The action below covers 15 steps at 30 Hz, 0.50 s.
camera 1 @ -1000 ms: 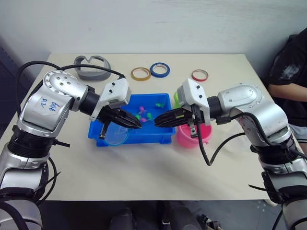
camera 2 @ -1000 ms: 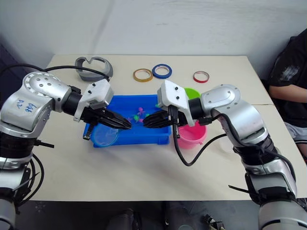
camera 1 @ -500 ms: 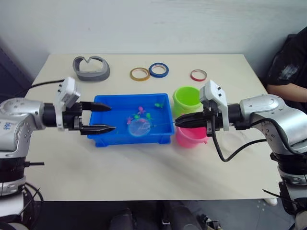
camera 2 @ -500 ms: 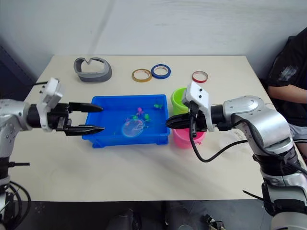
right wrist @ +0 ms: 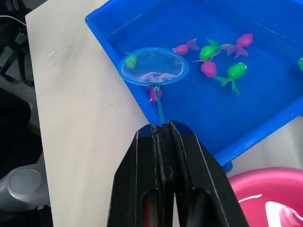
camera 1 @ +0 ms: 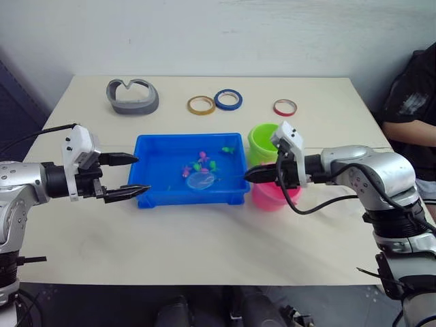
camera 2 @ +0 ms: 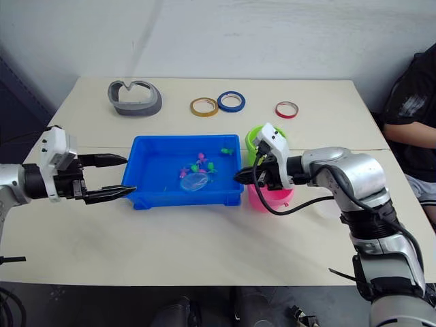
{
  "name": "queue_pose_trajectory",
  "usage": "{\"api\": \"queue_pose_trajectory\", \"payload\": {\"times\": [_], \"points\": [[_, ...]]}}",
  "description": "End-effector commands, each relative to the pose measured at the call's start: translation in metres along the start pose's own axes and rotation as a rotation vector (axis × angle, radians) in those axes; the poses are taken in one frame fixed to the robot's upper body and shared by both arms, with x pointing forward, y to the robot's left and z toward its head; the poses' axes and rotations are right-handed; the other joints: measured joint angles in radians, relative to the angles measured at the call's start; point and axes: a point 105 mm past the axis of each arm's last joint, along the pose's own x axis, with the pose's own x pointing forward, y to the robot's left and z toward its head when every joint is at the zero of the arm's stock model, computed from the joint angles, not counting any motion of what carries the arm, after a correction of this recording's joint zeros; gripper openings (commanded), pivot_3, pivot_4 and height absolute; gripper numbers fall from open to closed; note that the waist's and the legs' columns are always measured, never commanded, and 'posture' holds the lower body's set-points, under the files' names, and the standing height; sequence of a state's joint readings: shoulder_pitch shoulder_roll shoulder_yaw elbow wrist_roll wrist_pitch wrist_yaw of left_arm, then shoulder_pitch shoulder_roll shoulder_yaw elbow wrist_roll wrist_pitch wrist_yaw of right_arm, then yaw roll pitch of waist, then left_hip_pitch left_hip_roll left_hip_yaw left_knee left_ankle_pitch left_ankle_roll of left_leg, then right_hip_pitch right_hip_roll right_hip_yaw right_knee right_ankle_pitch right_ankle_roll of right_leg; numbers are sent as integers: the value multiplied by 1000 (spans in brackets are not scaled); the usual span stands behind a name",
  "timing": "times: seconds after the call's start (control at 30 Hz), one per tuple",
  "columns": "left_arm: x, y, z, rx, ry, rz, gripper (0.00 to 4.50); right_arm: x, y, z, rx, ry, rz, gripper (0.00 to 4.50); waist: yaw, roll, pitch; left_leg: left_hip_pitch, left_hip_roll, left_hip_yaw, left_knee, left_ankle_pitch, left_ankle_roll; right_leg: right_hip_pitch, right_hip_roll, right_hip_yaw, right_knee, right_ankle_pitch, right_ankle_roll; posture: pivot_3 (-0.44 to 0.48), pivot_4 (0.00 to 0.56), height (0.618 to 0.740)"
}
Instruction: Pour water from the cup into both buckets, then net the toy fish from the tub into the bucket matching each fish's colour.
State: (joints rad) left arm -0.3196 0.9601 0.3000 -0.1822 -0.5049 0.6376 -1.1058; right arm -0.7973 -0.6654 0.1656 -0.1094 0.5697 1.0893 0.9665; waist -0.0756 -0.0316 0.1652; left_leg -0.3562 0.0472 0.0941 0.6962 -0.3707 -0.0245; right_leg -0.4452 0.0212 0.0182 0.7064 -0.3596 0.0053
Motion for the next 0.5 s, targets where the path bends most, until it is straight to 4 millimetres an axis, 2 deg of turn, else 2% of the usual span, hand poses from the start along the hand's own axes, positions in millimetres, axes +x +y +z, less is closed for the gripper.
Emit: {"api": "queue_pose_trajectory", "payload": {"times": [0.03,0.2,0.5], "points": [[-8,0,9,39,-15,19,4466,-5,0,12,-37,-28,-4,0,-4,0,0,0,0,0,0,0,0,0,0,0,0,0,0,0,150,740],[-8,-1,10,32,-26,17,4466,0,-11,5,-4,-16,-45,0,-5,0,0,0,0,0,0,0,0,0,0,0,0,0,0,0,150,740],[-8,2,21,44,-54,29,4466,12,-19,-8,30,9,-53,0,-5,0,0,0,0,0,0,0,0,0,0,0,0,0,0,0,150,740]]}}
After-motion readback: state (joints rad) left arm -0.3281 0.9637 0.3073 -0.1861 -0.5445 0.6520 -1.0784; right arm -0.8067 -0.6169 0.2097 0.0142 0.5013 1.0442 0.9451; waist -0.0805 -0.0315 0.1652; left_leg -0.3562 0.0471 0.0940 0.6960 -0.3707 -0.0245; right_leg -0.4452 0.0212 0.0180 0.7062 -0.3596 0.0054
